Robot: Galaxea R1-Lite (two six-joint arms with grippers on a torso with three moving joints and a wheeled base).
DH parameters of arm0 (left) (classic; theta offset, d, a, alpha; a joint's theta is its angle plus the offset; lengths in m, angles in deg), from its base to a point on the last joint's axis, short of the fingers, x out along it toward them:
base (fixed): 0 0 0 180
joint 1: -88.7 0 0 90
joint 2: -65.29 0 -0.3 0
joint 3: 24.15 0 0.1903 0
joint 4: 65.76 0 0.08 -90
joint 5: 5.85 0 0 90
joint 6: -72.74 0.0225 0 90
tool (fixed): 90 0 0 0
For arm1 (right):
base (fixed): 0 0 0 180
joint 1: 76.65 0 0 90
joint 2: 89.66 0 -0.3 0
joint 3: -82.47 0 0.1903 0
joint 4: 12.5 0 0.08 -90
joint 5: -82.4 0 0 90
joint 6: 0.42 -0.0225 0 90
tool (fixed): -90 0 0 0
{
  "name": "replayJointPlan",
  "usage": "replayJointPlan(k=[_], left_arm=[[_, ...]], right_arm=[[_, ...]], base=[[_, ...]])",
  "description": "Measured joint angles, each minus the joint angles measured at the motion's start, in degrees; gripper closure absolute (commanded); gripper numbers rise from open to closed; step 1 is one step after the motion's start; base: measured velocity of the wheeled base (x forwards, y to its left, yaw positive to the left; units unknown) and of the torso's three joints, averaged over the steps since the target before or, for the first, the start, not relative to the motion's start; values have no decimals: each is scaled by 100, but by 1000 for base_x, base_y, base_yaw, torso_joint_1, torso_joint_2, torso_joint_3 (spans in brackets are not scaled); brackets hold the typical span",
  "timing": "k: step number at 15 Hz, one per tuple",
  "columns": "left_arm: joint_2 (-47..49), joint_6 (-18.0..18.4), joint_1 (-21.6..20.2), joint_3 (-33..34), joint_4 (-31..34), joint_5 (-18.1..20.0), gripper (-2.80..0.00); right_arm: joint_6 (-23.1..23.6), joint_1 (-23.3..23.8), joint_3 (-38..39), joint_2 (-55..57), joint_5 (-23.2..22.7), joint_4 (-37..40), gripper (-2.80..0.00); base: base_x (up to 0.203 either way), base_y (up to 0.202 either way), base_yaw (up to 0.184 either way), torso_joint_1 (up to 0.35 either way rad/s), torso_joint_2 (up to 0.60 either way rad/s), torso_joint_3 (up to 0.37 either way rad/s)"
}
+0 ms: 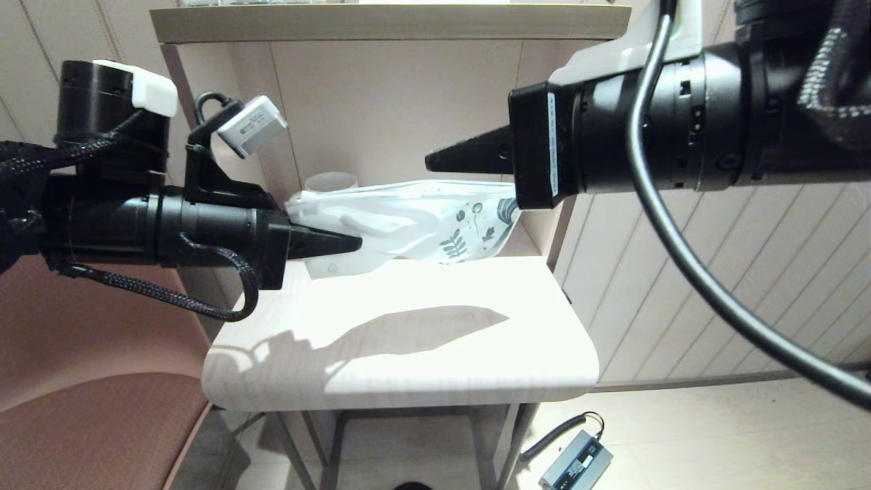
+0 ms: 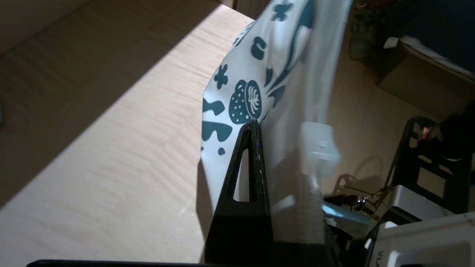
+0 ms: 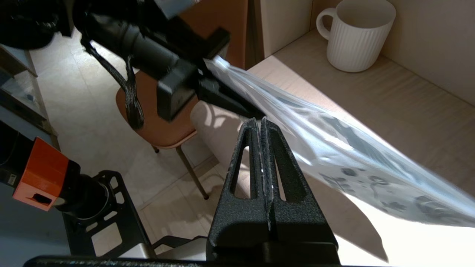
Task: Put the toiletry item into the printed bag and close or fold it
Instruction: Close the strorage bag and place it on the desk
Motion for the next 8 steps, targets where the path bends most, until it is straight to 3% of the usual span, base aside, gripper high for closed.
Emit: replayJointPlan(k=[5,6,8], left_arm=[[160,24,315,71,25,-3,0],[171,29,330,74,24,-2,0],[182,33,366,83,22,3,0]], right_arm=[[18,-107,-346,74,6,375,0],[16,-107,-356,82,6,397,-280],[108,-140,-309,98,19,393,-280]], base=[[0,0,0,0,0,0],[0,0,0,0,0,0],[0,0,0,0,0,0]])
